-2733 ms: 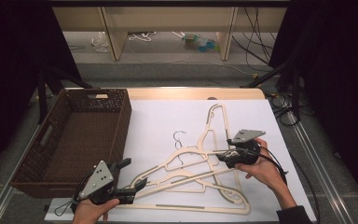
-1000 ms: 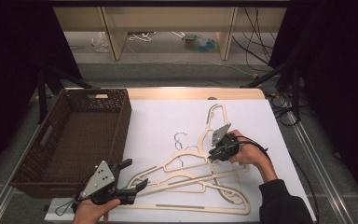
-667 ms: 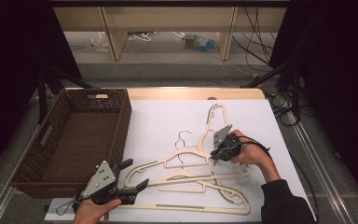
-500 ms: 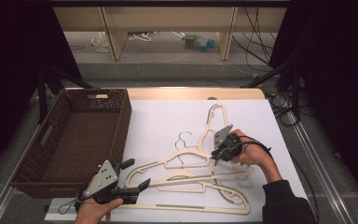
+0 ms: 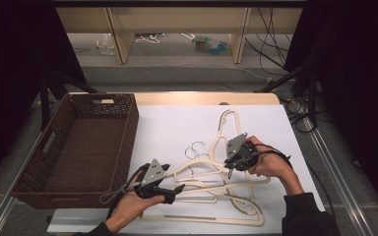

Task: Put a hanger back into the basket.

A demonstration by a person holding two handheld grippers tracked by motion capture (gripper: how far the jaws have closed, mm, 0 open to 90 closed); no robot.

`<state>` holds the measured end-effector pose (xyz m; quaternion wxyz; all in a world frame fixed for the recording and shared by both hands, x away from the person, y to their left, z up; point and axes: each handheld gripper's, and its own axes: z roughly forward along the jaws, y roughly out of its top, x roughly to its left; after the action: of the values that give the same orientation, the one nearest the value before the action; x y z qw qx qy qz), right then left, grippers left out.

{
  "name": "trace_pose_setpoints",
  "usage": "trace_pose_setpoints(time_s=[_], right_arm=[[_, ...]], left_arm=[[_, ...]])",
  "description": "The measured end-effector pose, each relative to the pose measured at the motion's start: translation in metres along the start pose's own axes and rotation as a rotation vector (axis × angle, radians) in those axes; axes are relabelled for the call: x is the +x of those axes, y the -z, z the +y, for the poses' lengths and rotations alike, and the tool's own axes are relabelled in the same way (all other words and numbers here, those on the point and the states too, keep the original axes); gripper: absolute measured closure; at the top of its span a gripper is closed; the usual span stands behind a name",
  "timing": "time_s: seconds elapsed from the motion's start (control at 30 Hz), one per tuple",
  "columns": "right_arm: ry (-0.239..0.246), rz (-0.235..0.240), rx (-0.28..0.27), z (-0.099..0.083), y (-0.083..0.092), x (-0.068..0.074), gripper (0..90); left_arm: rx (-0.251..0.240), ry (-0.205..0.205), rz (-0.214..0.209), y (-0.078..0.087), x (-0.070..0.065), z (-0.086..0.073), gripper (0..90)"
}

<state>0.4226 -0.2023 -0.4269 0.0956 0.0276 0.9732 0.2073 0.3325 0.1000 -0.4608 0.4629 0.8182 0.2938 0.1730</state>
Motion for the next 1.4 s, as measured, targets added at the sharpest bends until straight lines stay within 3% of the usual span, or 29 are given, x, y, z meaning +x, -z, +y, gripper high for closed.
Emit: trace_pose_setpoints(time_s=[0.07, 0.1, 0.13, 0.2, 0.3, 0.4, 0.43, 0.57, 0.63, 0.7, 0.9, 1.03, 1.2, 1.3, 1.4], right_arm=[[-0.002, 0.001, -0.009, 0.0, 0.002, 0.0, 80.9], [0.0, 0.002, -0.005, 0.0, 0.003, 0.001, 80.9], [0.0, 0.003, -0.005, 0.0, 0.003, 0.001, 81.0], [0.0, 0.007, -0.008, 0.0, 0.003, 0.001, 81.0], [0.009, 0.0, -0.011, 0.001, 0.005, 0.002, 81.0], [0.003, 0.001, -0.016, 0.001, 0.007, 0.003, 81.0], [0.006, 0.0, -0.017, 0.001, 0.008, 0.003, 81.0], [0.006, -0.004, -0.016, 0.001, 0.009, 0.004, 81.0], [0.016, 0.0, -0.02, 0.003, 0.011, 0.004, 80.9], [0.014, -0.017, -0.023, 0.003, 0.012, 0.005, 80.9], [0.021, 0.0, -0.019, 0.006, 0.013, 0.006, 81.0], [0.027, 0.006, -0.027, 0.007, 0.013, 0.006, 81.0], [0.032, 0.003, -0.031, 0.007, 0.014, 0.006, 80.9], [0.036, 0.006, -0.036, 0.007, 0.015, 0.007, 80.8], [0.032, 0.002, -0.045, 0.006, 0.018, 0.007, 80.7]], left_arm=[[0.034, -0.033, 0.012, -0.009, 0.007, 0.004, 21.6], [0.028, -0.009, 0.02, -0.014, 0.008, 0.005, 22.1], [0.053, -0.029, 0.03, -0.019, 0.014, 0.008, 22.2], [0.059, -0.024, 0.032, -0.023, 0.016, 0.009, 25.4], [0.115, 0.02, 0.032, -0.04, 0.029, 0.01, 30.7], [0.135, 0.003, 0.035, -0.046, 0.033, 0.009, 32.8], [0.149, 0.018, 0.013, -0.051, 0.034, 0.009, 33.4], [0.197, -0.004, 0.005, -0.059, 0.038, 0.01, 35.5], [0.194, 0.014, 0.011, -0.064, 0.04, 0.01, 38.7], [0.21, -0.002, -0.001, -0.067, 0.041, 0.01, 40.7], [0.247, -0.046, -0.036, -0.079, 0.041, 0.011, 45.6], [0.243, -0.058, -0.053, -0.081, 0.041, 0.013, 55.8], [0.226, -0.071, -0.117, -0.079, 0.041, 0.014, 71.7], [0.213, -0.064, -0.125, -0.077, 0.041, 0.015, 73.6], [0.198, -0.031, -0.154, -0.073, 0.044, 0.016, 73.5]])
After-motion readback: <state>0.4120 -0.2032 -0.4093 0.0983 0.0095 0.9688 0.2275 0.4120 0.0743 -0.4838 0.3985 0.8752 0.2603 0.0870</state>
